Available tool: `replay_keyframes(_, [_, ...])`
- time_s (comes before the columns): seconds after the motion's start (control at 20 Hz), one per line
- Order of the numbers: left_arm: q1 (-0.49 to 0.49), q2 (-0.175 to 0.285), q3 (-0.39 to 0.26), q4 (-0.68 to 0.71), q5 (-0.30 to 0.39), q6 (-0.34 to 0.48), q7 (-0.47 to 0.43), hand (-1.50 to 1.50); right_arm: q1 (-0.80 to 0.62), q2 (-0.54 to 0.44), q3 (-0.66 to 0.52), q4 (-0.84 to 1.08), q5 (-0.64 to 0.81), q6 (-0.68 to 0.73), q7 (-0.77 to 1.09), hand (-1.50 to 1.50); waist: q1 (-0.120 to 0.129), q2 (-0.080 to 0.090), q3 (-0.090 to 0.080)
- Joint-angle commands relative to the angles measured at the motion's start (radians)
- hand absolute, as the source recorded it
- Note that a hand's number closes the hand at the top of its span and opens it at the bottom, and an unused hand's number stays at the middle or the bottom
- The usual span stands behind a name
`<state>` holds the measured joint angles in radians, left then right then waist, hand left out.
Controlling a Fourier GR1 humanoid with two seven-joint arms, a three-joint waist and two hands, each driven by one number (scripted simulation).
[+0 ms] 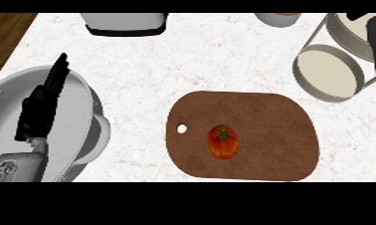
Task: Pick the squash from the cutting board and place it in the tiered basket
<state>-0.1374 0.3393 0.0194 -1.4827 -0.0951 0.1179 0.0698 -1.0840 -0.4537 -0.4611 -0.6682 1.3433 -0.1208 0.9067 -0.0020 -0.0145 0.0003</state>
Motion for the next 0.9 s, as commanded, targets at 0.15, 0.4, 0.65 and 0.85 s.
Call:
replay_keyframes(0.15, [0.033, -0.024, 0.008, 0.025, -0.017, 0.007, -0.04, 0.0, 0.146, 0.04, -0.015, -0.188, -0.099, -0.091, -0.035, -1.5, -0.006, 0.011, -0.001])
replay_keyframes(0.4, [-0.013, -0.023, -0.004, -0.024, -0.038, 0.005, 0.061, 0.0, 0.196, 0.031, 0.002, -0.284, -0.107, -0.176, -0.034, -1.5, 0.0, 0.013, 0.0])
replay_keyframes(0.65, [0.021, -0.019, 0.006, -0.045, -0.032, -0.005, 0.044, 0.0, 0.198, 0.001, 0.036, -0.456, -0.083, -0.14, 0.025, -1.5, -0.003, 0.01, -0.001])
replay_keyframes(0.85, [0.0, -0.002, 0.037, 0.009, -0.015, -0.023, 0.02, 0.0, 0.201, 0.011, 0.018, -0.639, -0.07, -0.017, 0.197, -1.5, -0.015, 0.007, -0.001])
